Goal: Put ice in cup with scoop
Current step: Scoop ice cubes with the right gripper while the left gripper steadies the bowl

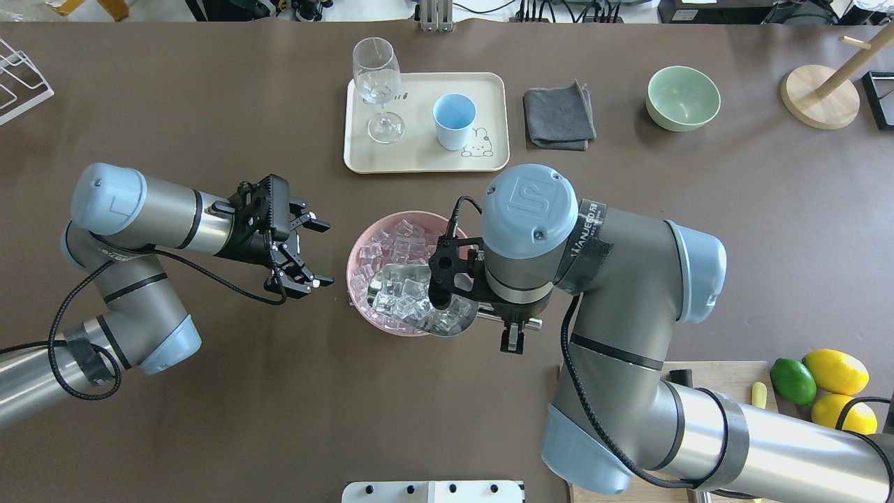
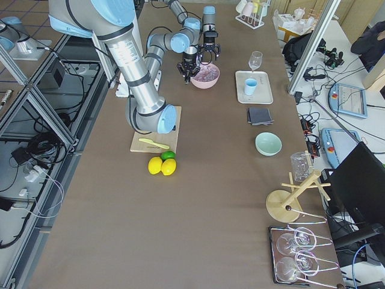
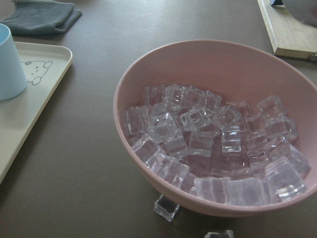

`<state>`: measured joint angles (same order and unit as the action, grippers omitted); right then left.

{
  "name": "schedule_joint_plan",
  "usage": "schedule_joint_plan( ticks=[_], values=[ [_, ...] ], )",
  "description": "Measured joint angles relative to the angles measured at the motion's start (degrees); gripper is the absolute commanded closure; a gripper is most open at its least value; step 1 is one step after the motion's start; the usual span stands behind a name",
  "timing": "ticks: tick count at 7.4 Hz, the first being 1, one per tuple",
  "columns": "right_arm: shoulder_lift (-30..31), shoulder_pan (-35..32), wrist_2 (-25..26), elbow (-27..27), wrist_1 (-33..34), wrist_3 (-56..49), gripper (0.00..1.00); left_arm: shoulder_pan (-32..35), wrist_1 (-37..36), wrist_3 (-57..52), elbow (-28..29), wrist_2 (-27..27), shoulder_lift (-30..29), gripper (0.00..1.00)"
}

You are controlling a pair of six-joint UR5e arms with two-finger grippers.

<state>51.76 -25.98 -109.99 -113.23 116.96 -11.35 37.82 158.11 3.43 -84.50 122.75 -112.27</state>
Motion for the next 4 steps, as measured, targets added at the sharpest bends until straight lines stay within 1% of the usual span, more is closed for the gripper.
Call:
schedule_joint_plan(
  ticks=[2, 3, 4],
  values=[
    [-0.6, -1.6, -0.9, -3.0, 4.3, 0.6, 1.0, 0.0, -0.9, 0.0, -1.5, 0.5, 0.1, 0.02],
    [-0.9, -3.5, -2.4, -3.4, 5.9, 2.0, 1.0, 0.0, -2.7, 0.0, -2.7, 1.4, 0.5, 0.02],
    [-0.7, -6.4, -5.2, -3.5, 6.8, 4.2, 1.0, 0.0, -4.4, 0.0, -3.9, 1.9, 1.0, 0.02]
  ],
)
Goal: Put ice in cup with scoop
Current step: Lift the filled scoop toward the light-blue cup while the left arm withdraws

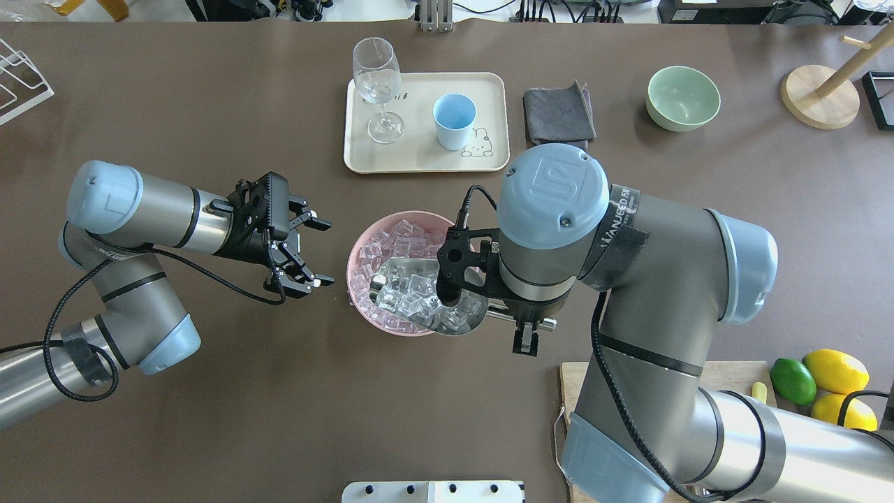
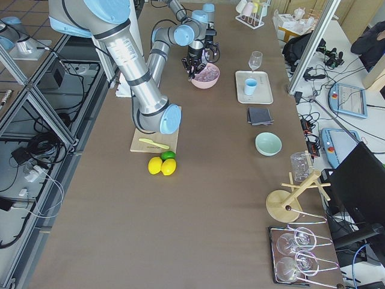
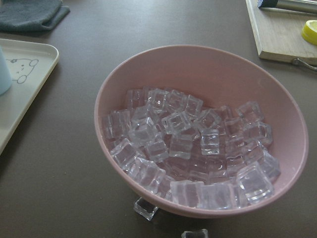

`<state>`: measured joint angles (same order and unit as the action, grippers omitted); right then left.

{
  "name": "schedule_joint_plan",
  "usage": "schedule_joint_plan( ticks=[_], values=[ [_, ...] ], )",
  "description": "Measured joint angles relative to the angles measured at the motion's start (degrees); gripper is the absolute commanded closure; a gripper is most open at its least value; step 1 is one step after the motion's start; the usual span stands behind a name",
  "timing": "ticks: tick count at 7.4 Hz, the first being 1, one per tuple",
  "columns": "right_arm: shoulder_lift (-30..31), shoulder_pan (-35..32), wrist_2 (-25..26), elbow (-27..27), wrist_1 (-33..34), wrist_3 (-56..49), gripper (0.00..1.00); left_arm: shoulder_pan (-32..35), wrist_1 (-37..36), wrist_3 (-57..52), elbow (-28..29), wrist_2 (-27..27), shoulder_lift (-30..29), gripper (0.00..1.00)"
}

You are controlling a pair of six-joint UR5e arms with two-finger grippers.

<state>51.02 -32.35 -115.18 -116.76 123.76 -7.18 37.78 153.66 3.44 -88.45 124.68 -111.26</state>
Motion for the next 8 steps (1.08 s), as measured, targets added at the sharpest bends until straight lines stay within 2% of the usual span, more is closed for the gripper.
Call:
schedule_joint_plan(
  ticks=[2, 5, 8],
  values=[
    [1.4, -5.2, -3.7, 0.2, 1.2, 7.8, 1.0, 0.0, -3.4, -0.1, -2.5, 0.2, 1.7, 0.02],
    [4.2, -9.3, -4.0, 2.0, 1.5, 26.2, 1.0, 0.6, -11.4, -0.2, -9.1, -0.1, 5.9, 0.02],
    [4.6, -10.4, -5.7, 2.1, 1.3, 32.8, 1.0, 3.4, -22.4, -0.4, -17.0, -0.4, 10.7, 0.02]
  ],
)
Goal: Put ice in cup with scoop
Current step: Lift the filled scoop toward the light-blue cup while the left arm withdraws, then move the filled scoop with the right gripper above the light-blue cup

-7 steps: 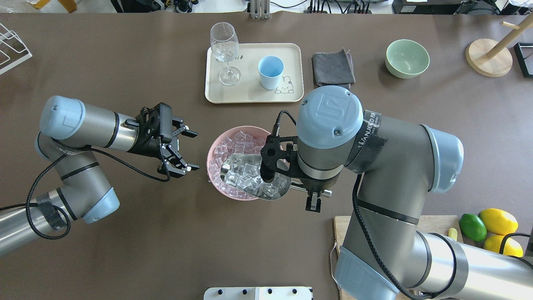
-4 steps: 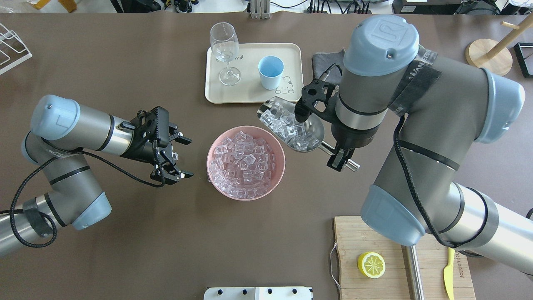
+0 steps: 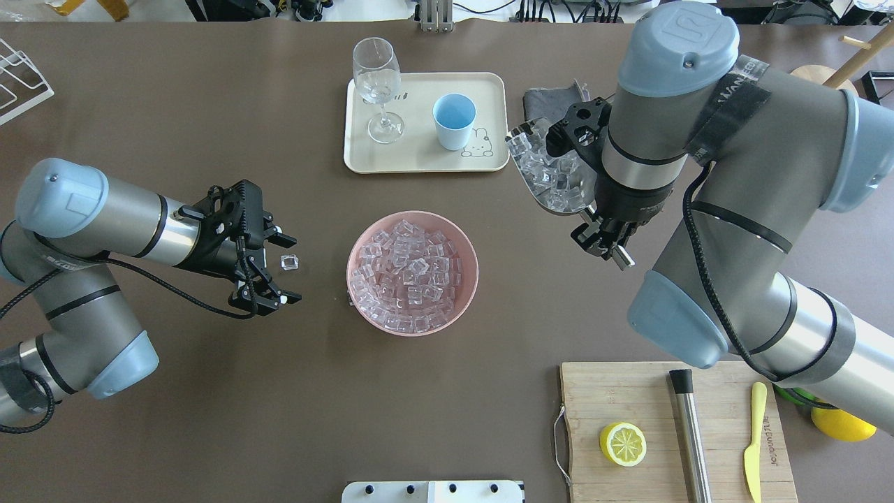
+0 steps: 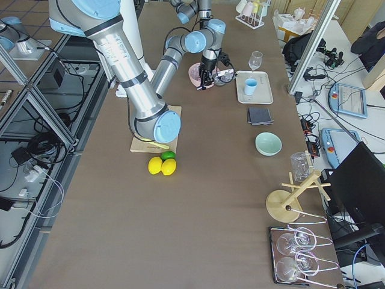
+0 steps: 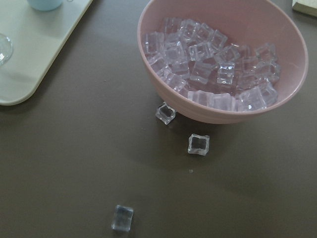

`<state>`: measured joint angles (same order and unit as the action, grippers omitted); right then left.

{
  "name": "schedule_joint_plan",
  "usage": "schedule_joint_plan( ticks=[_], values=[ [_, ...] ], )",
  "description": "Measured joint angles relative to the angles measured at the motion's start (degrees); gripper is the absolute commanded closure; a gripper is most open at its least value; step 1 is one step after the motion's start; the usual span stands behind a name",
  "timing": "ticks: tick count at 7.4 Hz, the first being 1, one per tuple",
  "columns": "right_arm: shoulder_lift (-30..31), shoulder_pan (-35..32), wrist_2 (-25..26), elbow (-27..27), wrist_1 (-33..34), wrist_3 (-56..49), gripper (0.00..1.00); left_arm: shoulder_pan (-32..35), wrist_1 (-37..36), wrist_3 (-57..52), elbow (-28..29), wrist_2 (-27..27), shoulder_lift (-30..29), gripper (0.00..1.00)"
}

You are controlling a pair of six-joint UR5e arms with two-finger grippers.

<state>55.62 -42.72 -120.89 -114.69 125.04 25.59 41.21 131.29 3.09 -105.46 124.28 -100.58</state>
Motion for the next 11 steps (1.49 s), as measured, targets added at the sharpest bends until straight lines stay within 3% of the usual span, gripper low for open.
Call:
schedule_joint_plan(
  ticks=[3, 5, 11],
  values=[
    [0.1, -0.2, -3.1, -0.4, -0.1, 10.4, 1.0, 2.4, -8.1, -0.2, -4.2, 0.0, 3.4, 0.02],
    [-0.5, -0.6, -3.5, 1.0, 0.0, 11.9, 1.0, 4.5, -14.7, -0.3, -6.9, 0.8, 6.0, 0.02],
    [-10.8, -0.9, -6.4, 10.5, 0.4, 14.4, 1.0, 21.3, -40.0, -0.3, -7.4, 9.0, 12.7, 0.02]
  ],
)
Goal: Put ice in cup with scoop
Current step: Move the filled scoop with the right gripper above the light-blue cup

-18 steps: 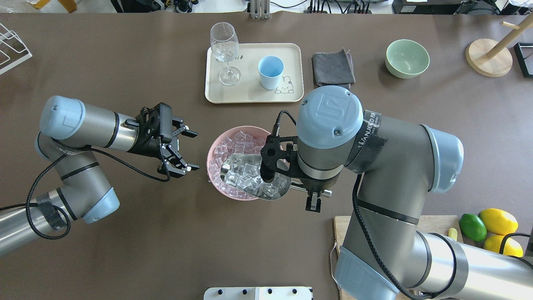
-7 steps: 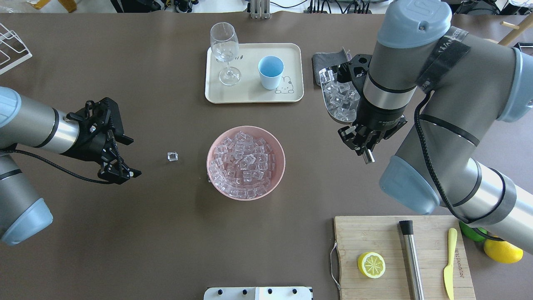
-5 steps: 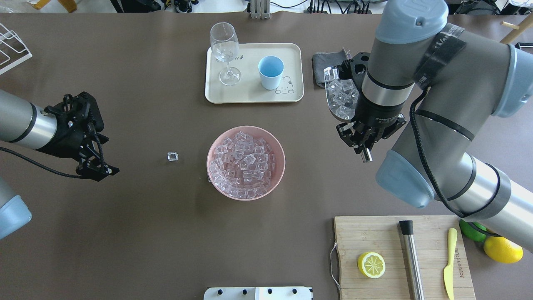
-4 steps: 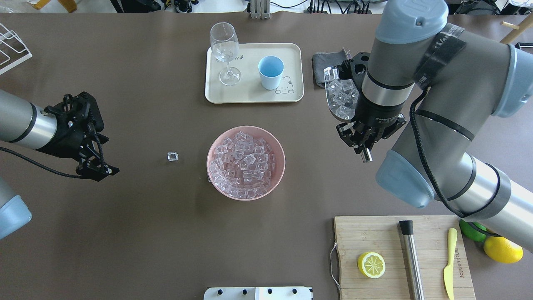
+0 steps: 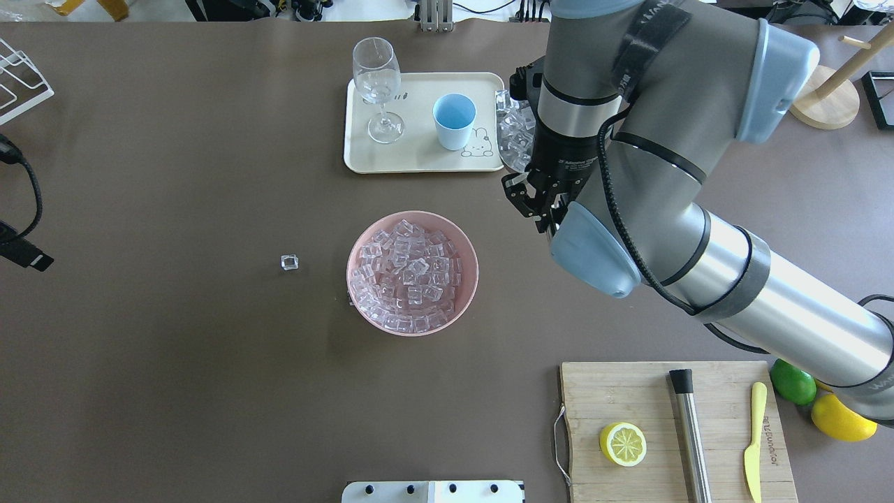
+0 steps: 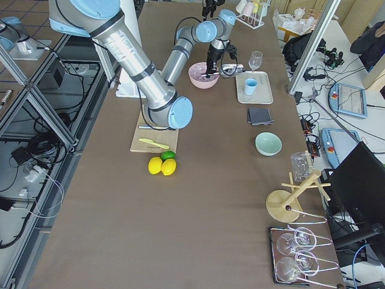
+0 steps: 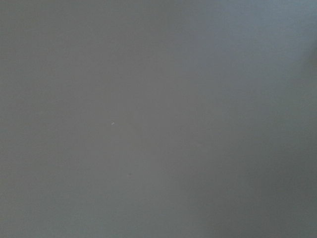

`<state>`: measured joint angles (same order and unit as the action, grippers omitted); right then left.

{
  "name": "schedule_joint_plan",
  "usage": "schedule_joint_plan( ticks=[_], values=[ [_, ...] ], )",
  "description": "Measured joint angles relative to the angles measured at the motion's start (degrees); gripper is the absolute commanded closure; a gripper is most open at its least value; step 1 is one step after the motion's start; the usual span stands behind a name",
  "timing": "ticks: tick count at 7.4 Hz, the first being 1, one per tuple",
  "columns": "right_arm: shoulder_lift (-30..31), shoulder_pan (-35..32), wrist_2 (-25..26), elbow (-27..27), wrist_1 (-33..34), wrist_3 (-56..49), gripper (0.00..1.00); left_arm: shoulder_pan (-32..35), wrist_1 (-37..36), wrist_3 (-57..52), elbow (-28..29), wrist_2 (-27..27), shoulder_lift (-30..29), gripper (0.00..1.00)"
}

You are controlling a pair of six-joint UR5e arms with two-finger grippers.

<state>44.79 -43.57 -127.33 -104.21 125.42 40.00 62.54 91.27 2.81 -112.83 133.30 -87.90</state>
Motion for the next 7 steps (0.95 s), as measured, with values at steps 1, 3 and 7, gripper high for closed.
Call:
schedule_joint_plan(
  ticks=[1, 3, 7],
  values=[
    [-2.7, 0.0, -1.3, 3.3, -0.1, -0.1, 1.0, 2.7, -2.5, 0.0, 1.3, 0.5, 0.6, 0.02],
    [-6.9, 0.0, -4.1, 9.4, -0.4, -0.6, 1.0, 8.7, -6.9, 0.0, 6.4, 3.9, 0.5, 0.02],
    [-13.6, -2.2, -8.2, 23.5, -1.3, -4.2, 1.0, 11.5, -8.6, 0.5, 9.4, 6.6, -0.1, 0.02]
  ],
)
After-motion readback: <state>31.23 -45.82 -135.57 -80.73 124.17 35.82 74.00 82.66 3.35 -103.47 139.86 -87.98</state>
